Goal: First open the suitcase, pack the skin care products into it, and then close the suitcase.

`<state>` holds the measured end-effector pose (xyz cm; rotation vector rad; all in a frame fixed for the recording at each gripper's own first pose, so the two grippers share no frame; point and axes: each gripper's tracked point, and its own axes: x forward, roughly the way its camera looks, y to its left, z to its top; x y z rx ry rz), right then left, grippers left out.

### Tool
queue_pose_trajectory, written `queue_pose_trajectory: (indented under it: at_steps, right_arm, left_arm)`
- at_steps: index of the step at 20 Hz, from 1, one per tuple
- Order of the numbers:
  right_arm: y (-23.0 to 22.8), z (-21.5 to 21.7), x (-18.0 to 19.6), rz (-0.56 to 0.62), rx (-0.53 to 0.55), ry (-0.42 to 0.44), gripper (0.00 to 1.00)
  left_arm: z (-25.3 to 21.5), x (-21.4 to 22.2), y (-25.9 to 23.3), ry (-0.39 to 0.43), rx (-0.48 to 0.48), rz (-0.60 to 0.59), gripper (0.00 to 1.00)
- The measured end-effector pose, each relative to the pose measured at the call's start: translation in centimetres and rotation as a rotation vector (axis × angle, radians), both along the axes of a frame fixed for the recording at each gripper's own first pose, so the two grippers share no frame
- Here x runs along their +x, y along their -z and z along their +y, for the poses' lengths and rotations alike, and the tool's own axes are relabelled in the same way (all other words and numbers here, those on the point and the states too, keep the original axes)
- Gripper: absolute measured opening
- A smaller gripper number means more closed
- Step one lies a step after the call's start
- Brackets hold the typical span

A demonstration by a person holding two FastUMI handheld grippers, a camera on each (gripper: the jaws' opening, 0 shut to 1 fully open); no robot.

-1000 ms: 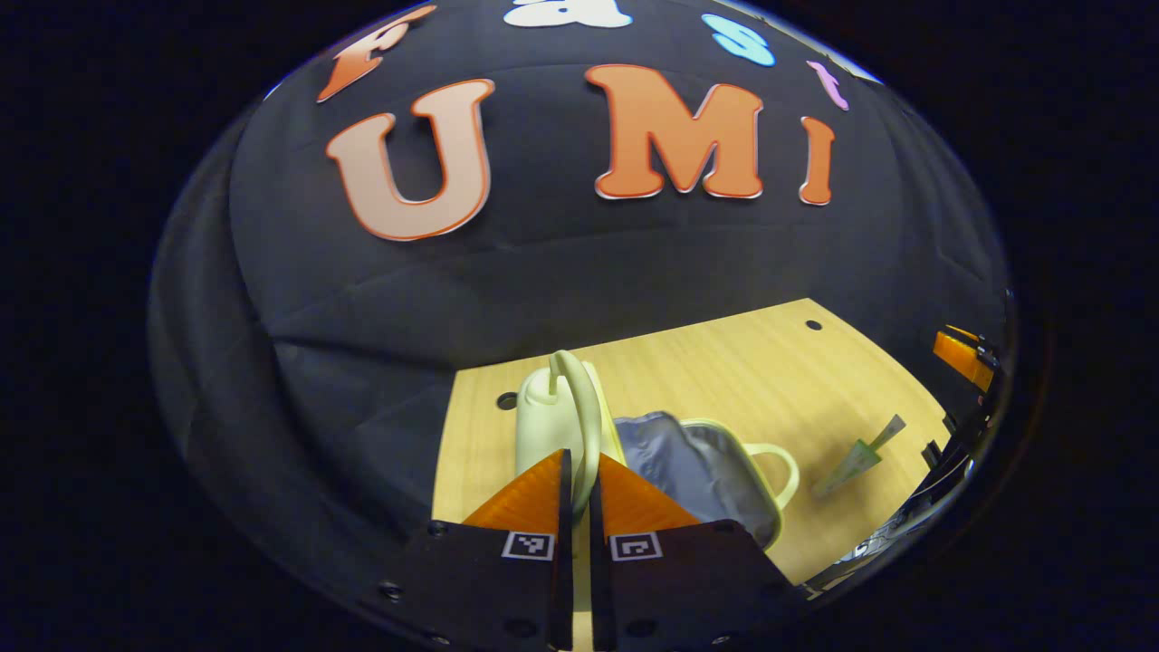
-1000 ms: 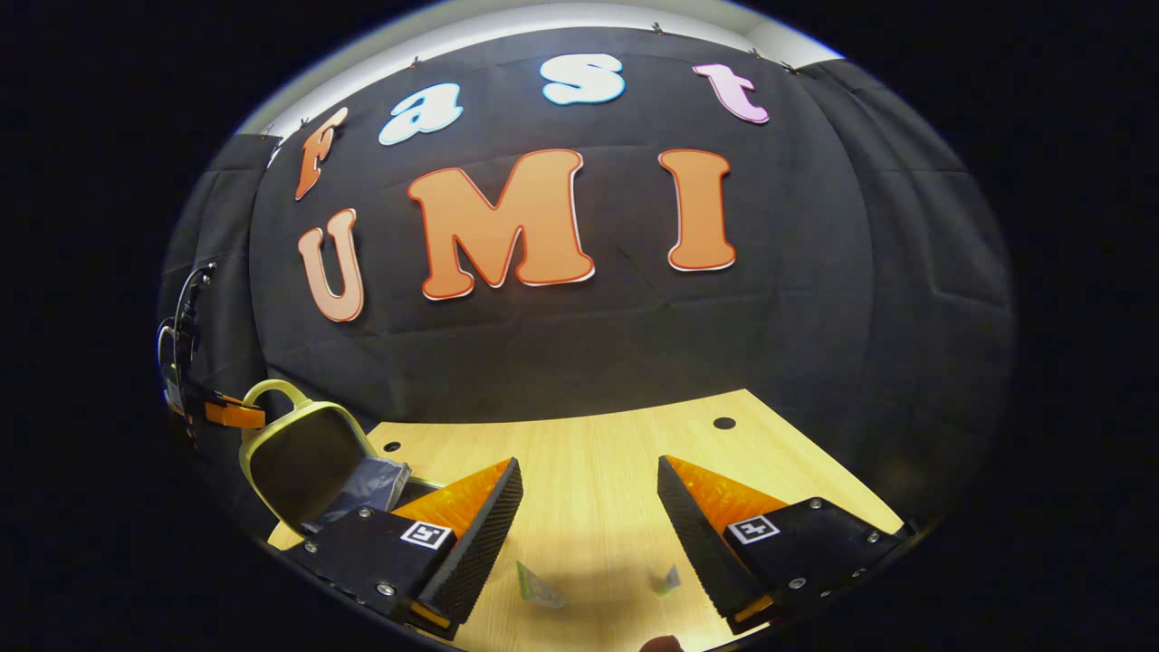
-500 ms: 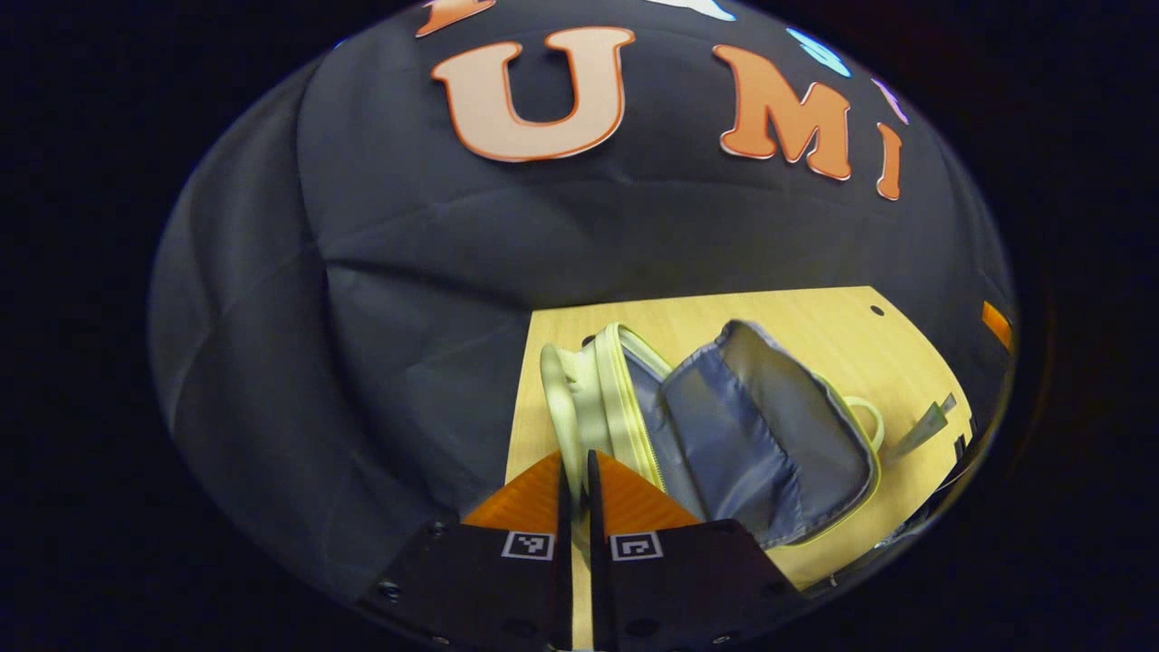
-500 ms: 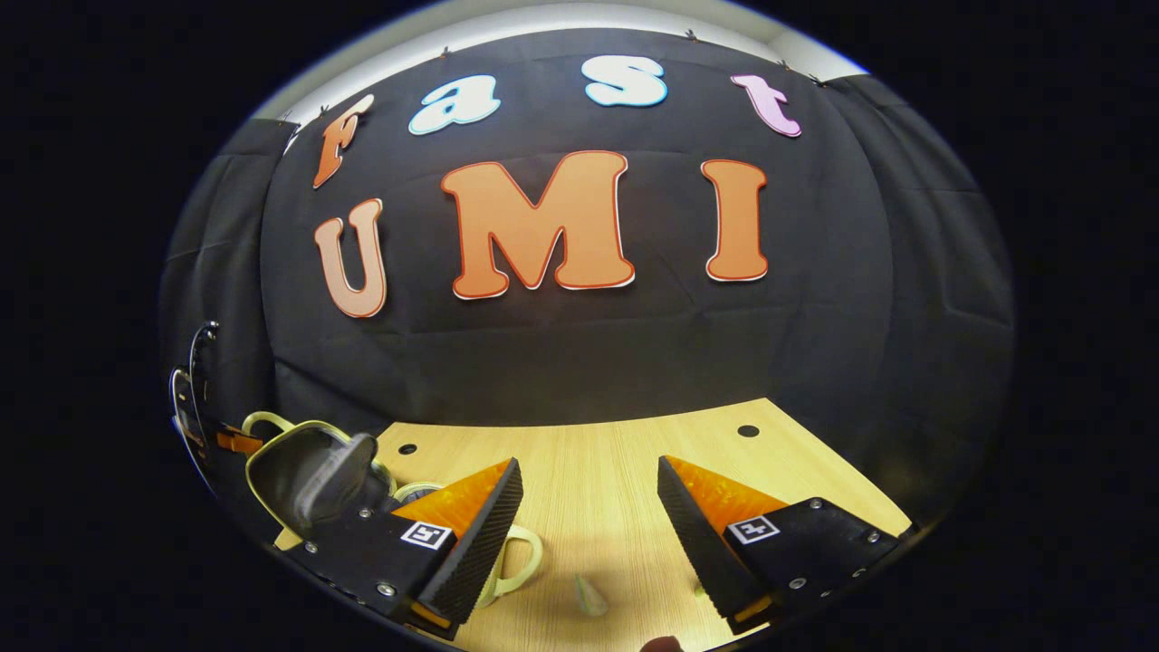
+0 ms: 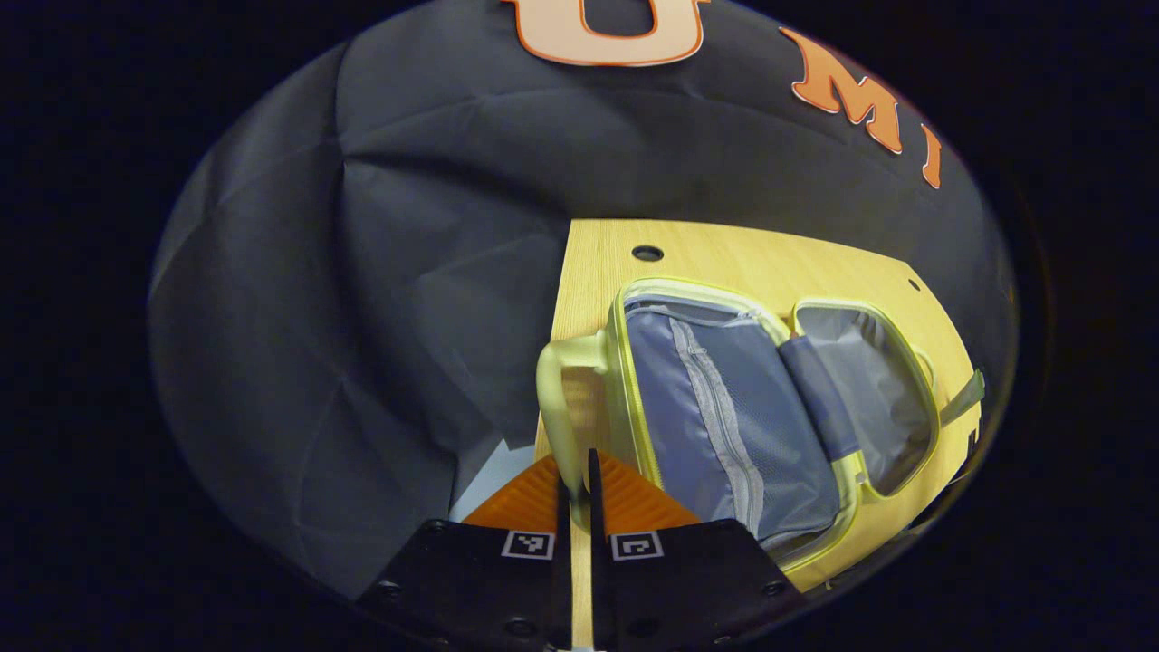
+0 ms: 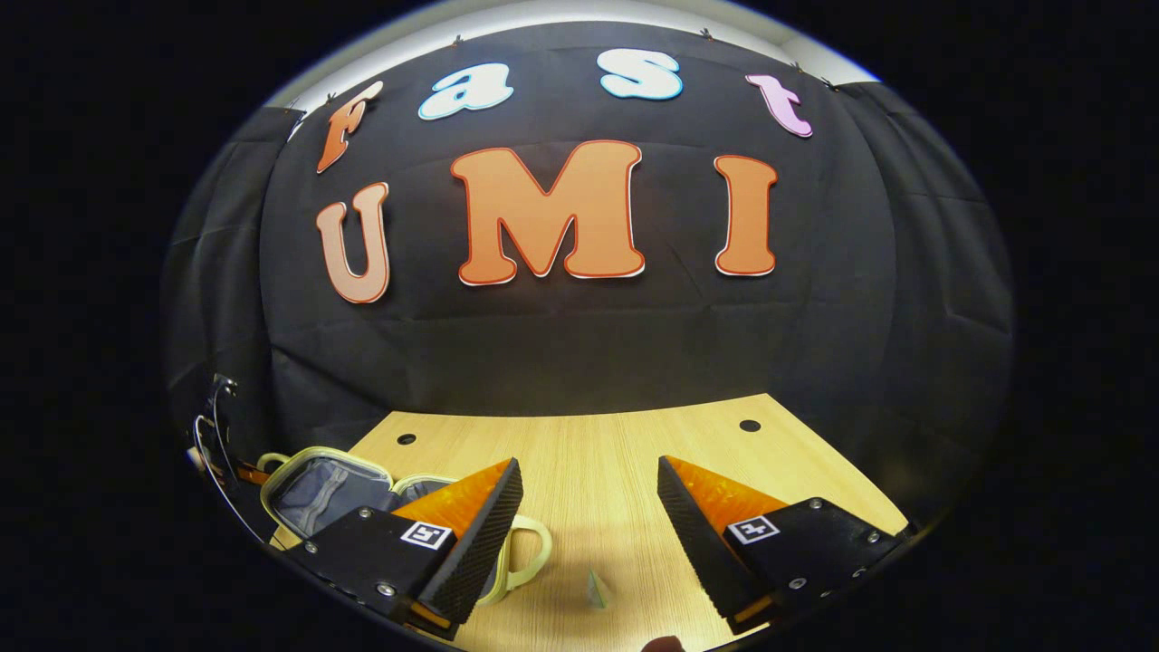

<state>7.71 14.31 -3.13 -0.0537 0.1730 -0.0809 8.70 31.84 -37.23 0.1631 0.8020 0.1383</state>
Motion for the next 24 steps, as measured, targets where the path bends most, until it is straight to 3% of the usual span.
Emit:
queue_pose_trajectory:
  at_steps: [3,6,7,8,11,12,14,15,18,21,24]
  right_arm:
    - [0.1,-0.3,0.1,0.006,-0.009,0.009,0.95]
    - [0.4,-0.8,0.1,0.016,-0.010,0.015,0.95]
    - [0.4,-0.9,0.0,0.016,-0.009,0.017,0.95]
    - [0.4,-1.1,0.0,0.017,-0.008,0.019,0.95]
    - [0.5,-1.9,-0.2,0.018,-0.015,0.027,0.95]
    - [0.6,-2.3,-0.3,0.020,-0.018,0.029,0.95]
    - [0.7,-3.0,-0.4,0.020,-0.018,0.033,0.95]
    - [0.8,-3.4,-0.4,0.020,-0.015,0.033,0.95]
    - [0.9,-4.5,-0.6,0.020,-0.008,0.023,0.95]
    - [0.8,-6.0,-0.7,0.017,-0.011,0.005,0.95]
    - [0.7,-8.2,-0.9,0.024,-0.003,-0.022,0.95]
  left_arm:
    - [0.7,0.2,2.2,0.004,0.015,0.039,0.08]
    - [1.8,0.4,2.9,0.006,0.090,0.060,0.09]
    - [2.0,0.6,3.2,-0.001,0.101,0.072,0.20]
    - [2.2,0.5,3.1,-0.017,0.118,0.077,0.20]
    - [3.4,0.5,2.2,-0.054,0.172,0.056,0.38]
    - [3.7,0.6,1.8,-0.061,0.191,0.047,0.36]
    - [3.8,0.2,0.1,-0.076,0.238,0.027,0.67]
    - [3.5,0.2,-0.8,-0.078,0.254,0.008,0.77]
    - [0.7,0.8,-4.0,-0.067,0.278,-0.085,1.00]
    - [-4.8,0.7,-7.6,-0.041,0.273,-0.163,0.99]
    - [-14.0,-0.1,-11.1,0.007,0.207,-0.272,0.99]
